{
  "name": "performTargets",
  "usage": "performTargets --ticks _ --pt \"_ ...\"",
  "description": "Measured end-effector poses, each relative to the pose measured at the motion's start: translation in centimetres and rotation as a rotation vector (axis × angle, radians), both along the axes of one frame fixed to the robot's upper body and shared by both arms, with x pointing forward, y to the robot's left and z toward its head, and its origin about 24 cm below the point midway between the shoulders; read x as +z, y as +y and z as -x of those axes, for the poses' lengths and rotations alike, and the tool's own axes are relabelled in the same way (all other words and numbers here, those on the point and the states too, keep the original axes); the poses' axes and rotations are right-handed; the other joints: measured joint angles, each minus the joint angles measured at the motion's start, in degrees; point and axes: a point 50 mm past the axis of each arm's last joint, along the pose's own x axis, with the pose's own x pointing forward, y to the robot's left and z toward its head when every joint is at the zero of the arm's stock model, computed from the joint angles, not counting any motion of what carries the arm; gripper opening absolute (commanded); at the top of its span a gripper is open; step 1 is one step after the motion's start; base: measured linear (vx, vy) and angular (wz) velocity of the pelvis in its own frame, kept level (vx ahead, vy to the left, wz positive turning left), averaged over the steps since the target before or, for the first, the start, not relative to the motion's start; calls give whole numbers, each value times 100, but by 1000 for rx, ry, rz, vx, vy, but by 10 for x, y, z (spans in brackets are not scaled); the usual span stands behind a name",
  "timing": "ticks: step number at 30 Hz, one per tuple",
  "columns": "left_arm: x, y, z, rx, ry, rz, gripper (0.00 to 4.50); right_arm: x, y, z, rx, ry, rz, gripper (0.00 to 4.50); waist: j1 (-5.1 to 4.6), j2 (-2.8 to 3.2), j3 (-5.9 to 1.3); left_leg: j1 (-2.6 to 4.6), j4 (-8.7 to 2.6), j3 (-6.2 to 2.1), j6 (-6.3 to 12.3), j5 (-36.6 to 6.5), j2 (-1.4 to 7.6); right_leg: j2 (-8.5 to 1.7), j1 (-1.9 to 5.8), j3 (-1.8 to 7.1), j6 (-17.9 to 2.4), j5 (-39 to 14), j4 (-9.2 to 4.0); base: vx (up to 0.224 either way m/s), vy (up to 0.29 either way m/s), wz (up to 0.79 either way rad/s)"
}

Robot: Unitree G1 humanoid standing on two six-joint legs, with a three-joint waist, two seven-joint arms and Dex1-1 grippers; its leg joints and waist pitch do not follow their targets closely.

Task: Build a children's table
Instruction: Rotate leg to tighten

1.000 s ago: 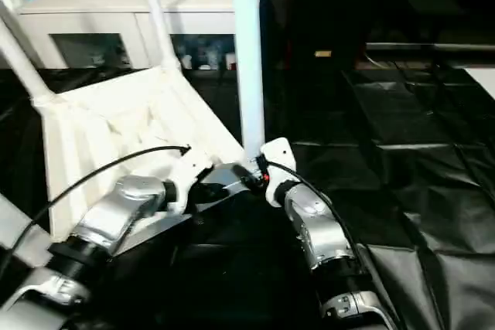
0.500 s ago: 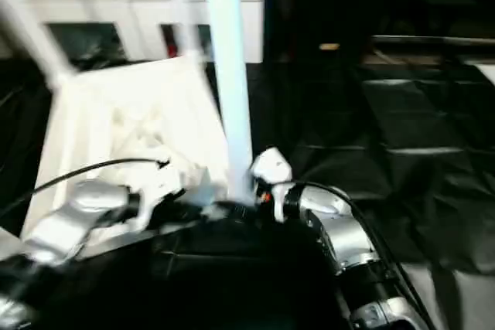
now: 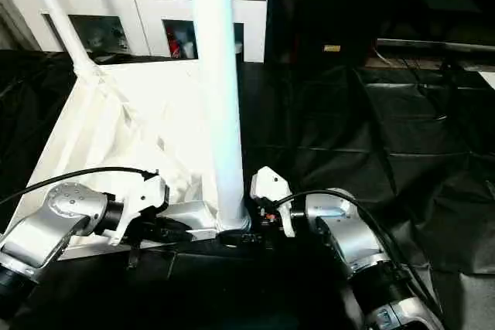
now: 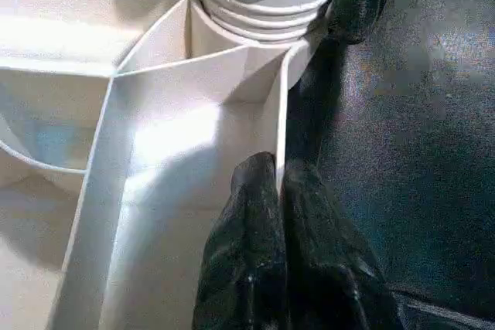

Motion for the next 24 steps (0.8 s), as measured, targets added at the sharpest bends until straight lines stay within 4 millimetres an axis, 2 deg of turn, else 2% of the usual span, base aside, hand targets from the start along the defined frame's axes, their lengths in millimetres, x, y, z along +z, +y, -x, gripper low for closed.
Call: performTargets --ticks 2,5,7,10,24 --pt "0 0 0 -2 1 -2 0 0 0 0 0 5 -7 357 0 1 0 0 0 0 0 0 0 0 0 0 0 0 0 0 0 0" --pt "0 0 0 -2 2 -4 0 0 1 0 -1 10 -12 320 0 3 -1 0 0 0 0 0 1 0 0 -1 0 0 2 0 0 0" --pt "0 0 0 -2 2 -4 0 0 1 0 3 12 -13 320 1 3 -1 1 1 0 0 0 1 0 0 -1 0 0 4 0 0 0" --pt "1 0 -1 0 7 -7 0 0 2 1 3 14 -14 283 1 3 -2 1 4 0 0 0 1 0 0 -1 0 0 7 0 0 0" --pt "1 3 -1 6 17 -19 0 -3 8 1 -4 24 -38 270 -14 6 -3 4 19 -1 -2 1 6 2 2 -1 -1 1 22 0 0 0"
